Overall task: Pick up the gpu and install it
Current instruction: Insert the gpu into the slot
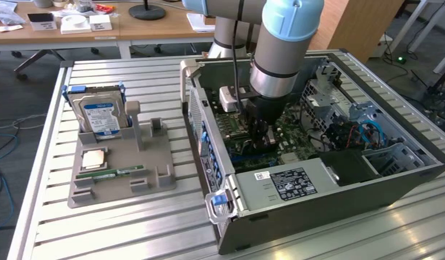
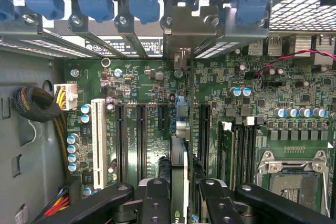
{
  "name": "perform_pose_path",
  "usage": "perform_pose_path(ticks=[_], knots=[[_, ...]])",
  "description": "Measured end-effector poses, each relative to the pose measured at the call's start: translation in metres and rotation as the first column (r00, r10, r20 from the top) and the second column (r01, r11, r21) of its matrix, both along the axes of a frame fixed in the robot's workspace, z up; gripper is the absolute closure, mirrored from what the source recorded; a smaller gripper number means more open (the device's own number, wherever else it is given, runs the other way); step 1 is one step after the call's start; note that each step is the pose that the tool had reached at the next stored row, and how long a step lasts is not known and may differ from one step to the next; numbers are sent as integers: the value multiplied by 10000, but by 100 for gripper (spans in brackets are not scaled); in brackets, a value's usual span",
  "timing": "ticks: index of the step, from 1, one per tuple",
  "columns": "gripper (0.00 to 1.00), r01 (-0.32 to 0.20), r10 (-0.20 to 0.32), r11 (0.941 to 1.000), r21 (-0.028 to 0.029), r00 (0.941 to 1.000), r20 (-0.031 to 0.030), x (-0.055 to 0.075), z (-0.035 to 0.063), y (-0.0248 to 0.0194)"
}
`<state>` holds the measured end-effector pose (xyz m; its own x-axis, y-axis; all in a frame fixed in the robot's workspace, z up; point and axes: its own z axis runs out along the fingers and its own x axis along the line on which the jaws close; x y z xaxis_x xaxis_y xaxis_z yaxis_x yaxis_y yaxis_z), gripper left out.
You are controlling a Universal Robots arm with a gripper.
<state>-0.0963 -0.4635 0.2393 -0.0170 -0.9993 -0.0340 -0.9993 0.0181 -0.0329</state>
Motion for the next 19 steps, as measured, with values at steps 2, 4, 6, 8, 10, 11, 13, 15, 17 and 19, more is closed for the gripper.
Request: perform_pose_path(ticks=[2,4,6,8,10,11,13,15,17,19], knots=[[74,0,0,10000,1,10000,1,0,-3,0],[74,0,0,10000,4,10000,3,0,-8,1],[74,0,0,10000,3,10000,2,0,-8,1],[74,0,0,10000,3,10000,2,0,-8,1],[74,3,-3,10000,4,10000,2,0,-9,1],[74,7,-7,10000,4,10000,2,0,-9,1],[74,17,-17,10000,4,10000,3,-2,-9,2],[74,29,-29,10000,4,10000,3,-3,-9,2],[74,44,-44,10000,4,10000,3,-5,-9,4],[74,60,-60,10000,4,10000,2,-6,-9,5]])
